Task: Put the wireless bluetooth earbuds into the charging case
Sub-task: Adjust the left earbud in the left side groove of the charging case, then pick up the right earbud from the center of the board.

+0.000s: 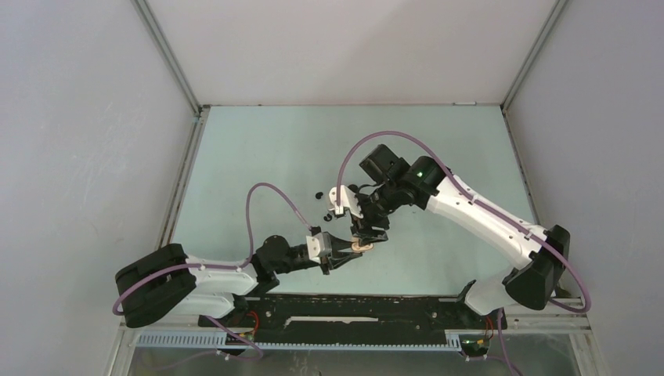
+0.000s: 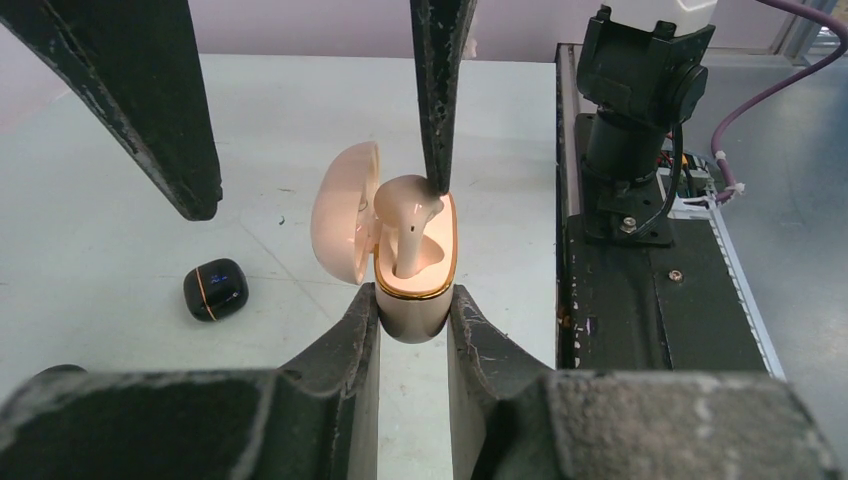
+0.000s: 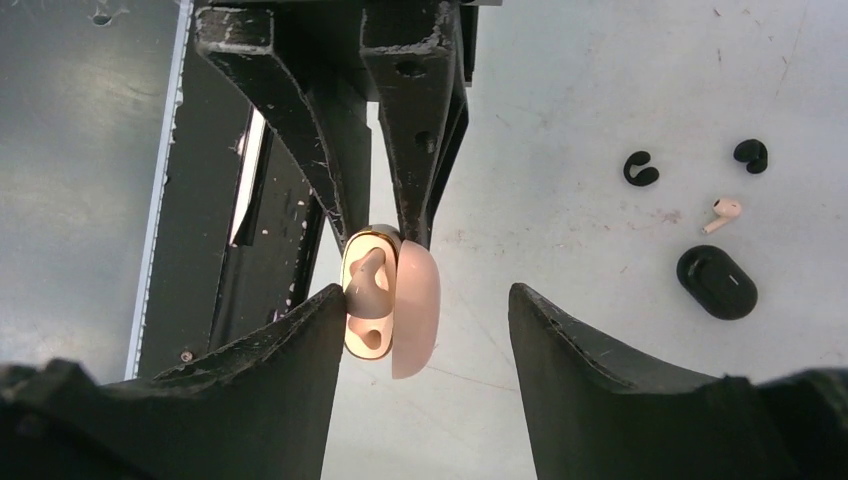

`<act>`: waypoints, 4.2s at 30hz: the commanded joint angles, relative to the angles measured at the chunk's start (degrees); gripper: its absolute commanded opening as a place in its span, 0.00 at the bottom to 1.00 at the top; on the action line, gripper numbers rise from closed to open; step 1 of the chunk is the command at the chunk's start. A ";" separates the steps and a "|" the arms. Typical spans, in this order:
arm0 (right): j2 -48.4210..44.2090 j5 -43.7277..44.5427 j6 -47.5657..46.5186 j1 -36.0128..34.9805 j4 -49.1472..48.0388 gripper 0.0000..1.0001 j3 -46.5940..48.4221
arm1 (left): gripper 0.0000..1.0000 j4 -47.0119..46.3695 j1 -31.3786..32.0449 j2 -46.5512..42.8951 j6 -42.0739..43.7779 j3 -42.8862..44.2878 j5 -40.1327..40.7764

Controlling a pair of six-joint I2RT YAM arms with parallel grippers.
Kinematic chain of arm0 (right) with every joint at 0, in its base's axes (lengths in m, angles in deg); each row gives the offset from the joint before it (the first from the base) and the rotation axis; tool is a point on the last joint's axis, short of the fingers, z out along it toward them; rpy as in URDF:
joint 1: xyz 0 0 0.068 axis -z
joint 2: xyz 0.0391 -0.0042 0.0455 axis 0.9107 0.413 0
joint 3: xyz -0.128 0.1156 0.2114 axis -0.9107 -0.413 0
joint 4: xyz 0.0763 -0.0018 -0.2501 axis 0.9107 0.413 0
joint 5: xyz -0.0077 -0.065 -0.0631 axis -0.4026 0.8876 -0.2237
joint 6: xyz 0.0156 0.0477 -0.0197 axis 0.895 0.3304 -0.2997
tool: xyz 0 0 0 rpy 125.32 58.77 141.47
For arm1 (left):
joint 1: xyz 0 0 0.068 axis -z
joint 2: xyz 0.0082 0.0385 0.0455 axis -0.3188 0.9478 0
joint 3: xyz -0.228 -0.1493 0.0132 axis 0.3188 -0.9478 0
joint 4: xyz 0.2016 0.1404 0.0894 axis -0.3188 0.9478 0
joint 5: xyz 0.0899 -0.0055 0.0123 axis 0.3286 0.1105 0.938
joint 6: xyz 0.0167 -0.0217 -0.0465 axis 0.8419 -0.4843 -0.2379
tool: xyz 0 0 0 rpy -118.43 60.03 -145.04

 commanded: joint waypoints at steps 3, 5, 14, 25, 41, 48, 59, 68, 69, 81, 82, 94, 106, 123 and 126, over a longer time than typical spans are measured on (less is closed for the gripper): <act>0.87 2.16 1.94 -1.13 -2.78 0.63 0.01 | 0.00 -2.78 -0.35 -1.00 -0.94 1.81 -1.58; 1.05 2.41 2.11 -1.53 -2.82 0.63 0.06 | 0.00 -2.80 -0.33 -1.03 -0.93 1.88 -1.67; -0.20 4.48 2.95 -3.48 -2.97 0.64 0.43 | 0.00 -2.81 -0.35 -0.74 -0.98 2.04 -1.11; -6.71 -4.02 -1.73 1.97 3.61 0.55 4.67 | 0.00 -2.19 -0.27 0.04 -0.95 2.53 0.82; -6.54 -1.36 -1.62 -4.47 1.21 0.49 -0.39 | 0.00 -2.16 -0.36 0.38 -0.96 2.71 0.53; -5.01 -0.94 -1.62 -5.18 0.65 0.50 -0.70 | 0.00 -2.04 -0.36 -0.27 -0.98 2.50 0.43; -4.14 1.48 -2.32 -6.47 0.98 0.50 -1.87 | 0.00 -2.02 -0.36 -1.22 -2.41 2.22 0.78; -4.02 3.77 -1.82 -6.88 0.56 0.50 -2.72 | 0.00 -2.05 -0.36 -1.32 -2.35 2.12 1.18; -4.10 3.76 -1.75 -6.93 0.49 0.50 -2.71 | 0.00 -2.04 -0.36 -1.33 -2.38 2.13 1.22; -6.95 -7.49 5.12 1.58 -3.06 0.49 5.90 | 0.00 -0.22 -0.59 0.05 -2.24 2.90 5.17; -6.94 -7.57 7.74 4.66 -6.60 0.49 4.86 | 0.00 0.59 -0.80 -0.20 -2.20 2.98 6.15; 4.54 -0.97 25.48 20.17 -36.47 0.43 -4.46 | 0.00 13.91 -7.18 -10.34 -2.08 0.37 33.53; 27.09 6.69 9.81 11.51 -33.21 0.43 2.53 | 0.00 15.17 -11.58 -22.20 -7.91 -6.60 52.86; 43.59 10.13 6.04 9.21 -26.18 0.52 19.49 | 0.00 14.39 -11.89 -27.78 -9.60 -8.86 53.14; 45.47 9.58 6.34 9.21 -24.45 0.52 21.52 | 0.00 14.54 -11.88 -28.11 -9.63 -8.86 52.62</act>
